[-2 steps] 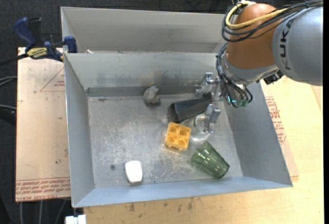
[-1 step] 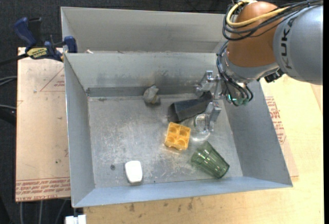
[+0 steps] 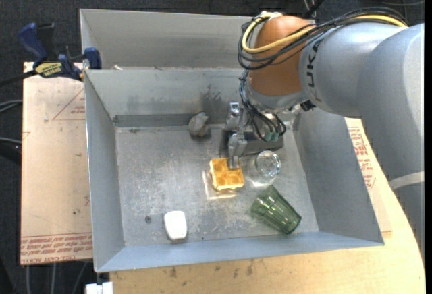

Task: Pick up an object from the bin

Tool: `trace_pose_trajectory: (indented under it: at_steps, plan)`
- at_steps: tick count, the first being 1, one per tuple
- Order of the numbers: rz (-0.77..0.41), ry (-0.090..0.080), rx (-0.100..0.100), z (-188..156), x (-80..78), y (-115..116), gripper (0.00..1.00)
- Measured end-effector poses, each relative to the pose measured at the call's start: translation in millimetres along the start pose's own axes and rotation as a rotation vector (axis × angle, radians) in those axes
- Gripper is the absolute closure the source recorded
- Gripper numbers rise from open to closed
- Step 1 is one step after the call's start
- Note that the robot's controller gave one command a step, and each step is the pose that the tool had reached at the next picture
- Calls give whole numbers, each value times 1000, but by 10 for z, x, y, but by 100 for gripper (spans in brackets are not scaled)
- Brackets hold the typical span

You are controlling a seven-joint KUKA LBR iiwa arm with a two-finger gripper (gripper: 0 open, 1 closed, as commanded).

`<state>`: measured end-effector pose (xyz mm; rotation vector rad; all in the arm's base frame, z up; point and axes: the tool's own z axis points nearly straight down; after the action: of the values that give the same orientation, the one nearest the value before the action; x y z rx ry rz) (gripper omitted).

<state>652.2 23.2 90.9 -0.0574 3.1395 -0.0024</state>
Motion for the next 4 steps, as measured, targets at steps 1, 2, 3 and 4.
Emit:
trace_pose_trajectory:
  at_steps: [1, 2, 3, 4]
  plan:
    - [0, 0, 0, 0, 0, 0, 100]
    - [18, 3, -1, -358, 3, -8, 100]
    - [19, -2, -2, -712, -5, -7, 100]
    - [17, 2, -4, -628, -17, -70, 100]
